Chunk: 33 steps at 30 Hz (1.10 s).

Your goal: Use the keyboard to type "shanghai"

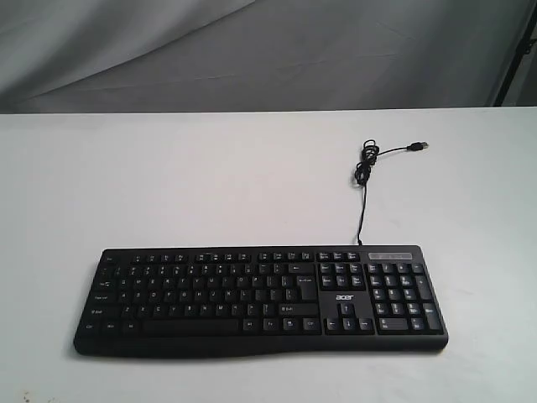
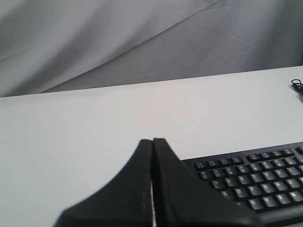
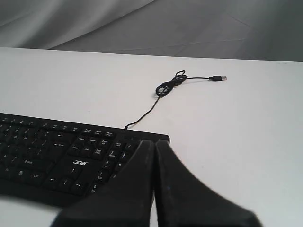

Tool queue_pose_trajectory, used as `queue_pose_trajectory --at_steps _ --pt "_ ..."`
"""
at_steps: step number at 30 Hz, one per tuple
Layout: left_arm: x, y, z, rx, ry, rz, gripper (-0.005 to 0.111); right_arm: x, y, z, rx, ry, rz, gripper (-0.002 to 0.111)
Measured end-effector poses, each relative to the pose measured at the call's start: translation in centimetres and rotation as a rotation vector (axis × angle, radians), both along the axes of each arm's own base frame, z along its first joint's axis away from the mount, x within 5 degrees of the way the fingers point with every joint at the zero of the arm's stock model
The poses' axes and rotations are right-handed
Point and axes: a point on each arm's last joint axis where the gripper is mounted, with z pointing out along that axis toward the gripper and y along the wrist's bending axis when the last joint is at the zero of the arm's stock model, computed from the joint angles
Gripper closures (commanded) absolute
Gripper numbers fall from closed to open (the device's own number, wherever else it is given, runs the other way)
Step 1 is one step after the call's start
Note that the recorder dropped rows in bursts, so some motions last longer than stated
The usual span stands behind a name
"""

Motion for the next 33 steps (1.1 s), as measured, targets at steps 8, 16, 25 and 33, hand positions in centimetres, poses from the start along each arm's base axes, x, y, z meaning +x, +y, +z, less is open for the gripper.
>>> queue_pose_trajectory --at_steps 8,16,25,33 --pt "0.0 0.0 0.0 0.0 0.0 0.0 0.107 0.0 0.0 0.0 0.0 0.0 0.0 0.108" --pt "0.0 0.0 0.0 0.0 0.0 0.0 0.107 0.0 0.0 0.0 0.0 0.0 0.0 0.108" --pt "0.0 0.0 0.0 0.0 0.0 0.0 0.107 -0.1 0.3 0.1 0.094 0.035 0.008 0.108" --pt "0.0 0.0 0.0 0.0 0.0 0.0 0.107 1.2 0.9 6.2 0.156 0.042 0.014 0.108"
